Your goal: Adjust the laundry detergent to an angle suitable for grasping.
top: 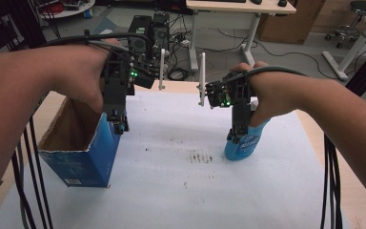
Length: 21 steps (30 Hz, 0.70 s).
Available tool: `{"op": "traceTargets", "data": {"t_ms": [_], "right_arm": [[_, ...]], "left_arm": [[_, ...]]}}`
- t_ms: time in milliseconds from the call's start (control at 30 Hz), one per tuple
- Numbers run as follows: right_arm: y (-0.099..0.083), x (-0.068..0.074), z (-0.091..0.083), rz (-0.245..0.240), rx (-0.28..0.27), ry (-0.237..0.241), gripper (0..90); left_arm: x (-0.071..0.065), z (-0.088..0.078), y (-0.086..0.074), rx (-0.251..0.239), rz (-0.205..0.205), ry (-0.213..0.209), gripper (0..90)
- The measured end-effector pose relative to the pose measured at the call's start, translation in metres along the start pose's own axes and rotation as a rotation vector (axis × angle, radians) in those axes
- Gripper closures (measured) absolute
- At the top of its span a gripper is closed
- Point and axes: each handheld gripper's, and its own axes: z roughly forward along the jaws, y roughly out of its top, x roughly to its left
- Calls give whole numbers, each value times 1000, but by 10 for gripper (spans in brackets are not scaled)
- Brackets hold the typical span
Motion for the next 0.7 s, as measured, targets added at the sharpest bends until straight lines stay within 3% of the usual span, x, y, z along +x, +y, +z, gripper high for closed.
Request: {"op": "traceTargets", "data": {"t_ms": [700], "right_arm": [[1,4,-2,5,1,-9,13]], "left_arm": [[1,2,1,3,5,-7,17]]}}
